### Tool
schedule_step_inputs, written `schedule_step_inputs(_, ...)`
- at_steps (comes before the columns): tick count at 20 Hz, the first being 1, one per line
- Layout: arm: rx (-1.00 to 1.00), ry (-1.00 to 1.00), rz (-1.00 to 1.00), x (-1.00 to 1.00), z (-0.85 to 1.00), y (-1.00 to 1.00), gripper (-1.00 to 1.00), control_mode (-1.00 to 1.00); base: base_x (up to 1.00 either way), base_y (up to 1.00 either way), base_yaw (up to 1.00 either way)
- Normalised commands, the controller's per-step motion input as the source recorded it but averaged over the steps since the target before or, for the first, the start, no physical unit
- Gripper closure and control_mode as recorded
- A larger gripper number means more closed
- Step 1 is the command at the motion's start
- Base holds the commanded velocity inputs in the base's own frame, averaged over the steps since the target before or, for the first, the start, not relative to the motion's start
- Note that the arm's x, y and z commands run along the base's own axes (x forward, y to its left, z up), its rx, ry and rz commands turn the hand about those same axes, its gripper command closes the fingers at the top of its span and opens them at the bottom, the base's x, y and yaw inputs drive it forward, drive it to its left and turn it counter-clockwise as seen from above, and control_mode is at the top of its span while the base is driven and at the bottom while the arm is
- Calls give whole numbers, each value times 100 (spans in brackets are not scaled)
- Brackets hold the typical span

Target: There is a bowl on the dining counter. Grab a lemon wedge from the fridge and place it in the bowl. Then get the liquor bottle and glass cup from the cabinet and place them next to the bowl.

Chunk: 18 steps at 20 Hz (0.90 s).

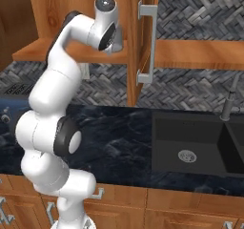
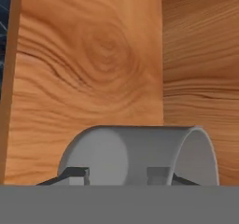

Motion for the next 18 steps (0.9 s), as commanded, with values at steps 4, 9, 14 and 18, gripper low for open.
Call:
schedule_step_inputs(4, -1, -17, 0, -60, -17, 27, 100, -100, 0, 0, 0)
schedule_step_inputs(9, 0, -6, 0, -84, 4, 20, 100, -100, 0, 0, 0)
schedule_step_inputs(14, 0, -5, 0, -99, 22, 0, 100, -100, 0, 0, 0)
schedule_step_inputs(18, 0, 0, 3, -94, 22, -7, 100, -100, 0, 0, 0)
